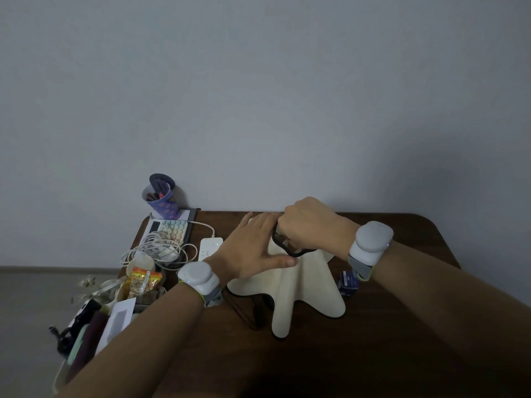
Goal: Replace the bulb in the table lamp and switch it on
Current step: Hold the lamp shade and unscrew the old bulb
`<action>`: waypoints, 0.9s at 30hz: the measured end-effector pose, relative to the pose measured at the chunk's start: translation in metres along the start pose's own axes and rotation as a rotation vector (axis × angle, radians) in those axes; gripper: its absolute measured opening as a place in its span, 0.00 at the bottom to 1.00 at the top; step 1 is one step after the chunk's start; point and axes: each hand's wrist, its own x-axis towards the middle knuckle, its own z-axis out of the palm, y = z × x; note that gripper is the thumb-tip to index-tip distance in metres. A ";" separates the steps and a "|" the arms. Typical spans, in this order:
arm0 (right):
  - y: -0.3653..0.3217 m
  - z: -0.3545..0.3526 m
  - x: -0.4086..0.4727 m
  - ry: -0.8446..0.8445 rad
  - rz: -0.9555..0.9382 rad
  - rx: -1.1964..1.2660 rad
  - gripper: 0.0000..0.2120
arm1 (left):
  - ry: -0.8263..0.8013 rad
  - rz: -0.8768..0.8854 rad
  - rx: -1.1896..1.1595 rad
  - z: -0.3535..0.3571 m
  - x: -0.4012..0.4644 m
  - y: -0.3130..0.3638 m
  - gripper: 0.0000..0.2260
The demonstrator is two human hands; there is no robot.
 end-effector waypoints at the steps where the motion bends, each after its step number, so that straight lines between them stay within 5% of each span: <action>1: -0.001 0.001 0.001 0.000 0.002 -0.003 0.03 | 0.000 0.002 -0.001 0.000 0.000 0.000 0.45; 27: 0.001 0.008 -0.001 0.013 -0.007 0.043 0.12 | -0.040 0.030 0.010 0.002 -0.003 -0.009 0.43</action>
